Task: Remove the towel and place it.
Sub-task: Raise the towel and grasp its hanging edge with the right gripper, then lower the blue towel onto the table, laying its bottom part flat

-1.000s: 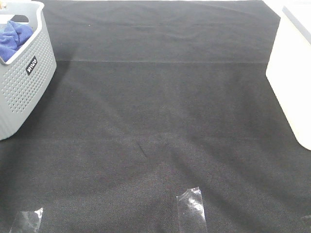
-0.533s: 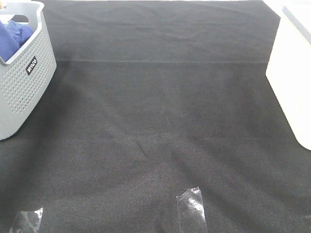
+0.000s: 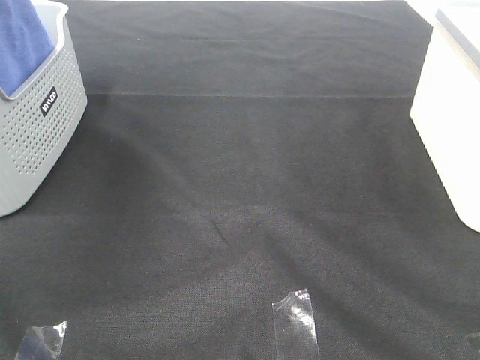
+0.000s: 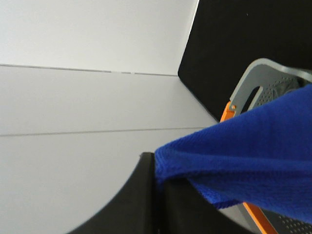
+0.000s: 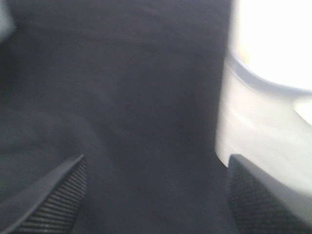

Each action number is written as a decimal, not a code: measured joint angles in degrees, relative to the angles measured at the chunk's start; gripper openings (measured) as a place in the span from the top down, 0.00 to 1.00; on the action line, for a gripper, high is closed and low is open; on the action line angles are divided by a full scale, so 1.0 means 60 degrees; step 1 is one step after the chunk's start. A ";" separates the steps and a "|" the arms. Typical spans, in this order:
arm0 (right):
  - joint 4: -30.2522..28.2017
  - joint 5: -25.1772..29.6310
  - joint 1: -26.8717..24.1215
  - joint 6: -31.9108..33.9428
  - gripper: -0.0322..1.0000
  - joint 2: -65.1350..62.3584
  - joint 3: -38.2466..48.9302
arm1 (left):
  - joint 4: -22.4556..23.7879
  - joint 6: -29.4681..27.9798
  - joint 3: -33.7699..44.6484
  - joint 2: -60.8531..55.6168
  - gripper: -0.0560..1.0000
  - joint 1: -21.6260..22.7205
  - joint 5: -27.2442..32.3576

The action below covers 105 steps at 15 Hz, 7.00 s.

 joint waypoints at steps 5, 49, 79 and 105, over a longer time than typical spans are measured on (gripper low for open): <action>0.7783 -0.0812 0.0000 -0.8117 0.31 0.4049 0.0000 | 0.0879 -0.0411 0.0000 -0.0095 0.95 -0.2406 -0.0678; 1.0027 0.0334 0.2836 -1.0428 0.97 1.5174 -0.5376 | 0.0898 -0.2970 0.0000 0.1165 0.95 -0.4927 -0.0296; -0.2893 -0.7649 0.2836 0.0134 0.97 1.7733 -1.5785 | -0.0611 -0.4517 -0.3485 0.6484 0.95 0.1251 -1.3121; -0.0525 0.3600 0.1891 0.0659 0.97 1.7399 -1.8191 | -0.3333 -0.6026 -0.8107 0.6933 0.95 -0.0372 0.2311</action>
